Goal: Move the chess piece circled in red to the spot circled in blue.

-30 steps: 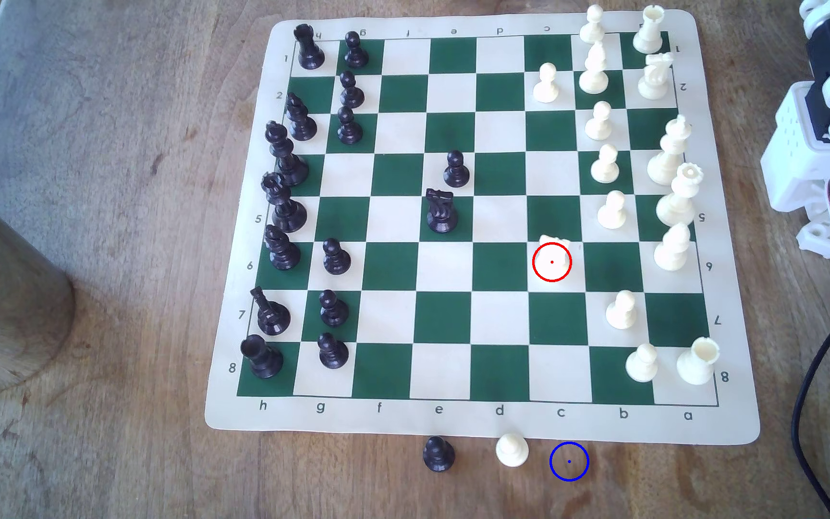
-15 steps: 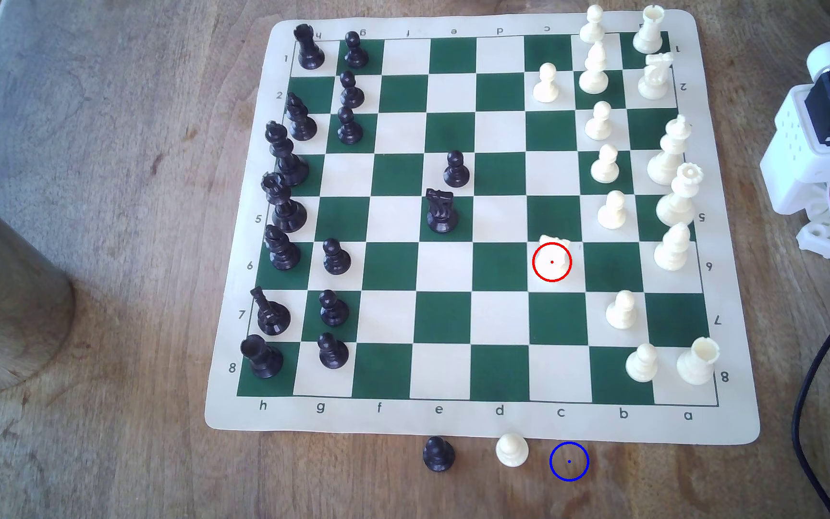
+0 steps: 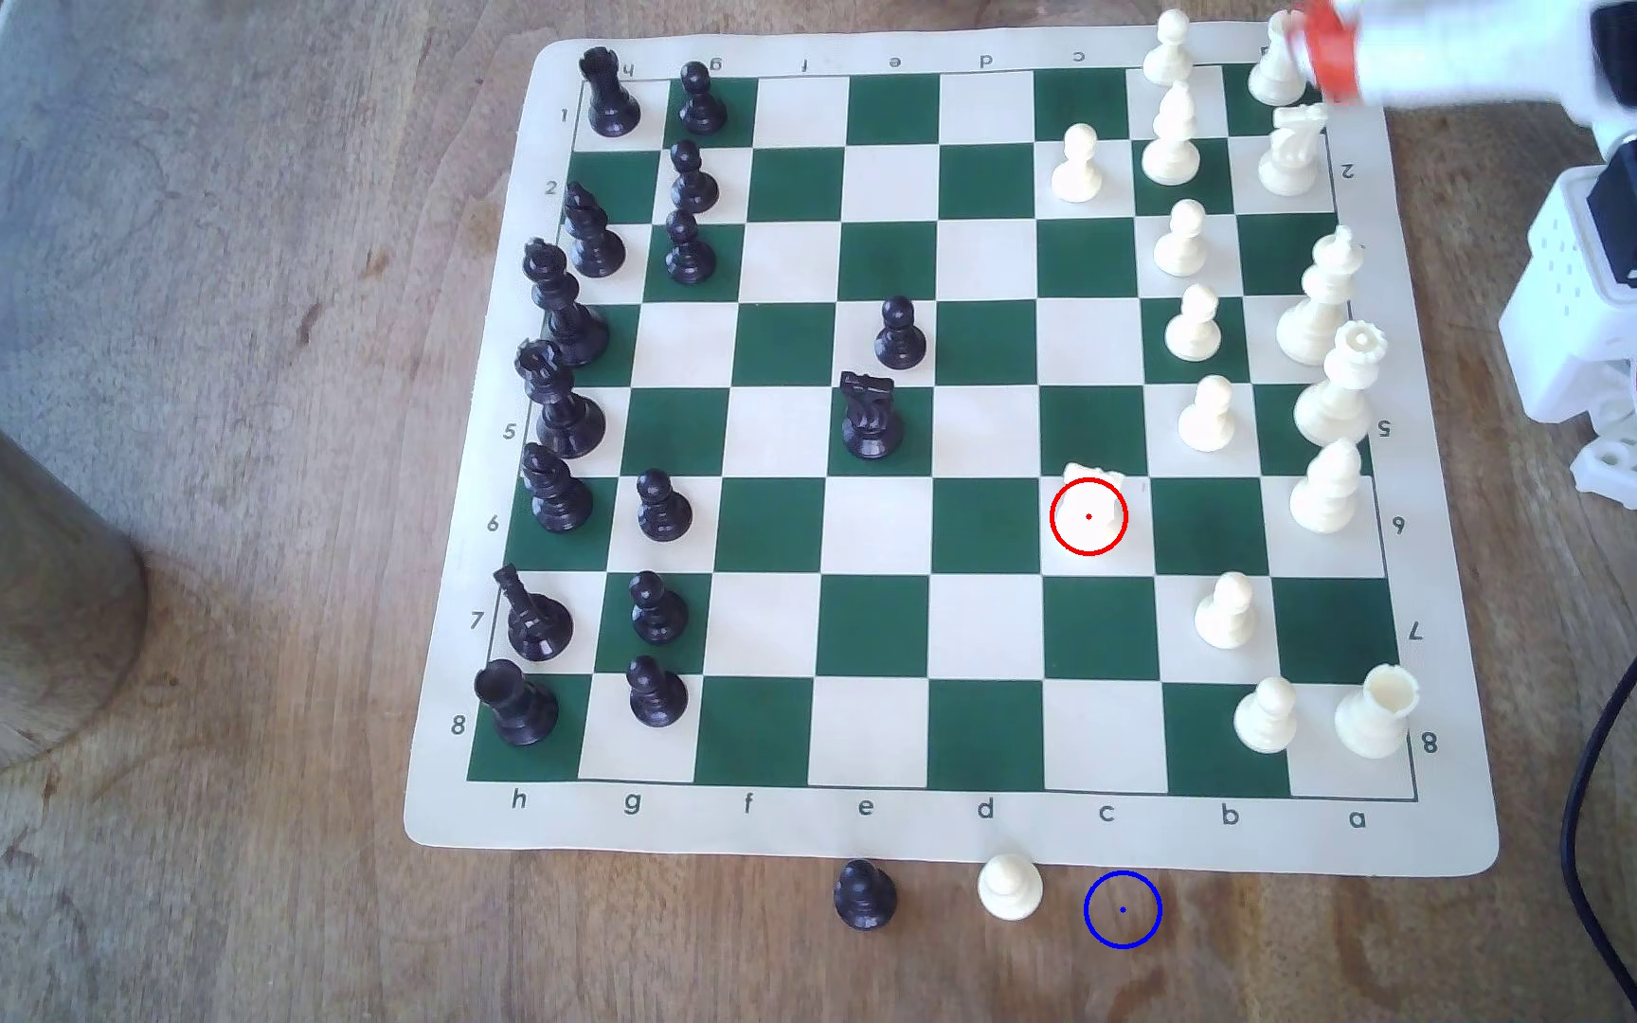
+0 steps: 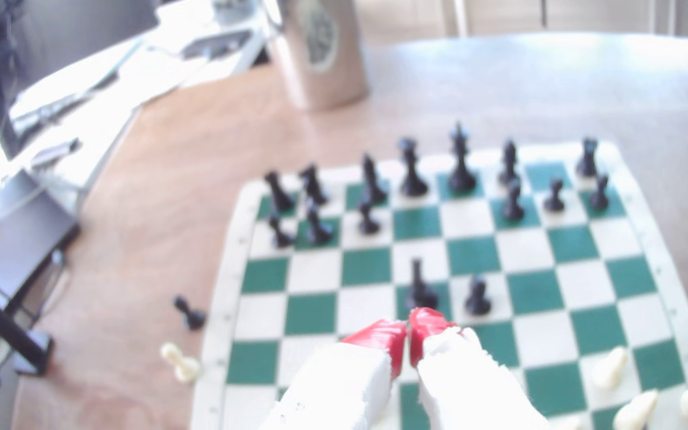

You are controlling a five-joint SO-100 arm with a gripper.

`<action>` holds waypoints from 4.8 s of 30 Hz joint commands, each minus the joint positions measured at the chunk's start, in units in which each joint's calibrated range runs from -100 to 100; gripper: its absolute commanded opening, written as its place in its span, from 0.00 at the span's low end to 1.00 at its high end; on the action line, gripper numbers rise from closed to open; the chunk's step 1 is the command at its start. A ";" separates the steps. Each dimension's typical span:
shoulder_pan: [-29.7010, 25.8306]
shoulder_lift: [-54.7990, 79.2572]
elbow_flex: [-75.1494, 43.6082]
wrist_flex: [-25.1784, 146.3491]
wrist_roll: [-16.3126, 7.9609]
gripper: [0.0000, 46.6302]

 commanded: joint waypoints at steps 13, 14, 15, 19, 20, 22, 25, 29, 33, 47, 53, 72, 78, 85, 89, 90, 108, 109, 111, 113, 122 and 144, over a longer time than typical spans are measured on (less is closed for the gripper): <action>-6.02 43.21 -16.20 -3.34 -15.43 0.05; -6.33 45.08 -16.92 -3.67 -15.43 0.05; -6.80 48.13 -17.56 -4.73 -15.24 0.07; -6.73 52.72 -17.56 -6.13 -13.33 0.10; -6.73 54.41 -16.83 -6.78 -12.94 0.10; -6.73 55.77 -16.01 -7.52 -12.16 0.19; -6.49 58.23 -15.56 -8.67 -11.43 0.29; -6.33 62.82 -14.93 -10.39 -10.55 0.40; -6.26 67.32 -13.84 -13.42 -10.31 0.39; -6.49 77.93 -13.75 -18.17 -10.11 0.33; -7.82 79.54 -13.66 -19.31 -10.89 0.29; -8.92 75.81 -14.29 -19.07 -11.53 0.01; -11.89 68.17 -21.18 -9.32 -12.06 0.01; -20.65 71.65 -30.88 -5.47 -14.65 0.01; -25.03 78.10 -37.14 -5.39 -15.78 0.01; -26.44 80.22 -38.59 -5.39 -15.92 0.01; -34.18 100.00 -55.36 -8.58 -15.24 0.01; -34.34 100.59 -55.54 -8.83 -15.24 0.01; -34.49 102.04 -56.18 -8.99 -15.24 0.01; -34.49 103.82 -56.27 -8.99 -15.19 0.01; -35.43 106.03 -55.81 -9.81 -15.53 0.01; -33.79 104.41 -53.64 -9.48 -14.90 0.58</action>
